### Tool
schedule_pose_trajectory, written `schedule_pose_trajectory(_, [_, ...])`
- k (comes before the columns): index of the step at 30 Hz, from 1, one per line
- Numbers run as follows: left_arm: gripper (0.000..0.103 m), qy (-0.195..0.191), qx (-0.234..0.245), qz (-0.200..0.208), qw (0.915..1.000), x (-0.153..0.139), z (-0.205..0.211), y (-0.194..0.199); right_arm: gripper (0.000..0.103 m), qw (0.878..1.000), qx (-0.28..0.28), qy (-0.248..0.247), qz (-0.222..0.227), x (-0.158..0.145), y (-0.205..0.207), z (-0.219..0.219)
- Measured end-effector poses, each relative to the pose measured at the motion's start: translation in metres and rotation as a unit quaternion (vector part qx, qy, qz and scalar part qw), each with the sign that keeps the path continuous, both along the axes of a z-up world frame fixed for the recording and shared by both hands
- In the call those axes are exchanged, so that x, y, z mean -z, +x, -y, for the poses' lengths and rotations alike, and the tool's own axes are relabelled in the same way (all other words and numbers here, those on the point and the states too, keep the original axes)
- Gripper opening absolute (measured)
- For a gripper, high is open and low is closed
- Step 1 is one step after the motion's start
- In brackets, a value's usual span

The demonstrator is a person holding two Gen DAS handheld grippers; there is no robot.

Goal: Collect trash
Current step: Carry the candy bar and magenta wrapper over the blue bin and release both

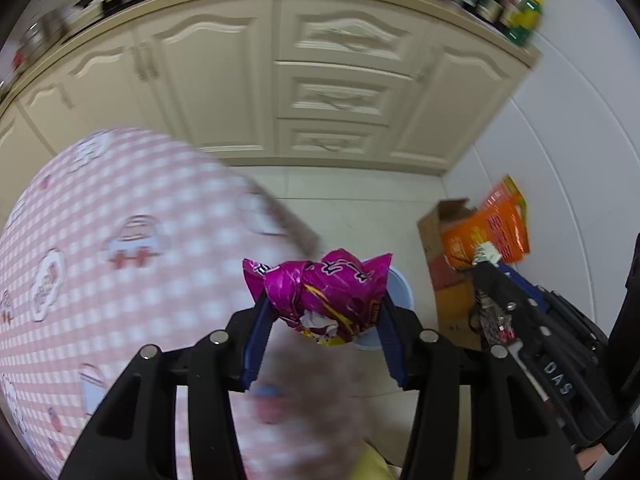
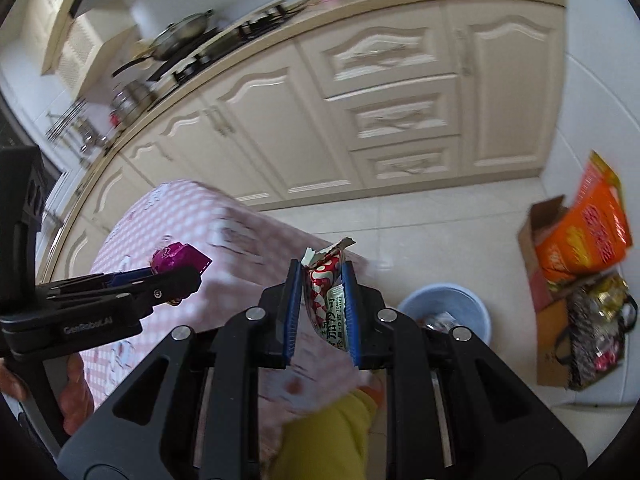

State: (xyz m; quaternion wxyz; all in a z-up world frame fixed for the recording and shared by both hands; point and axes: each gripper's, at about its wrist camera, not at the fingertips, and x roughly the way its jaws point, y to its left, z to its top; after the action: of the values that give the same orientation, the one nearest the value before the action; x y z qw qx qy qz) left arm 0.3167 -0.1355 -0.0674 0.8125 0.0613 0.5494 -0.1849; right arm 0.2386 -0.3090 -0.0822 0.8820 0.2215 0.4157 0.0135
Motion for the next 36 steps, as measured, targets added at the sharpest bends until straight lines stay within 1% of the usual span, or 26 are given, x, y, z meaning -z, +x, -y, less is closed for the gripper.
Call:
schedule_pose_trajectory(4, [0.049,0.013,0.039,-0.015,0.999,0.016,0.051,-0.016,0.02,0.999,0.03,-0.001,-0.016,0.013,-0.02,0.035])
schedule_pose_trajectory(7, [0.05,0.027,0.055,-0.028,0.9977,0.03,0.08,-0.022,0.02,0.999,0.047,-0.002,-0.027,0.022,-0.031,0.056])
schedule_pose_trajectory(9, [0.052,0.037,0.058,-0.035,0.997,0.04,0.094,-0.022,0.02,0.998,0.057,-0.004,-0.035,0.028,-0.036,0.066])
schedule_pose_trajectory(11, [0.055,0.062,0.056,-0.034,0.9959,0.051,0.107,-0.023,0.02,0.997,0.062,-0.003,-0.041,0.034,-0.04,0.072])
schedule_pose_trajectory(13, [0.058,0.066,0.06,-0.048,0.9949,0.061,0.116,-0.022,0.02,0.997,0.067,0.0,-0.047,0.041,-0.043,0.077])
schedule_pose_trajectory(17, [0.061,0.08,0.07,-0.062,0.9924,0.075,0.119,-0.021,0.021,0.996,0.067,0.004,-0.064,0.055,-0.04,0.079])
schedule_pose_trajectory(20, [0.061,0.079,0.066,-0.07,0.9922,0.08,0.114,-0.021,0.025,0.995,0.051,0.003,-0.086,0.066,-0.029,0.073])
schedule_pose_trajectory(22, [0.062,0.08,0.064,-0.07,0.9923,0.081,0.108,-0.022,0.051,0.992,0.057,0.005,-0.112,0.074,-0.022,0.072])
schedule_pose_trajectory(23, [0.062,0.084,0.061,-0.066,0.9924,0.08,0.104,-0.023,0.061,0.99,0.068,0.003,-0.122,0.078,-0.018,0.075])
schedule_pose_trajectory(27, [0.064,0.078,0.055,-0.064,0.9934,0.075,0.09,-0.023,0.061,0.989,0.077,0.014,-0.122,0.08,-0.017,0.079])
schedule_pose_trajectory(30, [0.064,0.077,0.053,-0.058,0.9939,0.07,0.085,-0.025,0.061,0.99,0.075,0.011,-0.121,0.079,-0.023,0.076])
schedule_pose_trajectory(34, [0.064,0.074,0.053,-0.062,0.994,0.068,0.079,-0.03,0.061,0.989,0.073,-0.004,-0.128,0.079,-0.033,0.072])
schedule_pose_trajectory(36, [0.064,0.07,0.056,-0.061,0.9941,0.067,0.077,-0.037,0.061,0.99,0.071,-0.002,-0.126,0.077,-0.04,0.07])
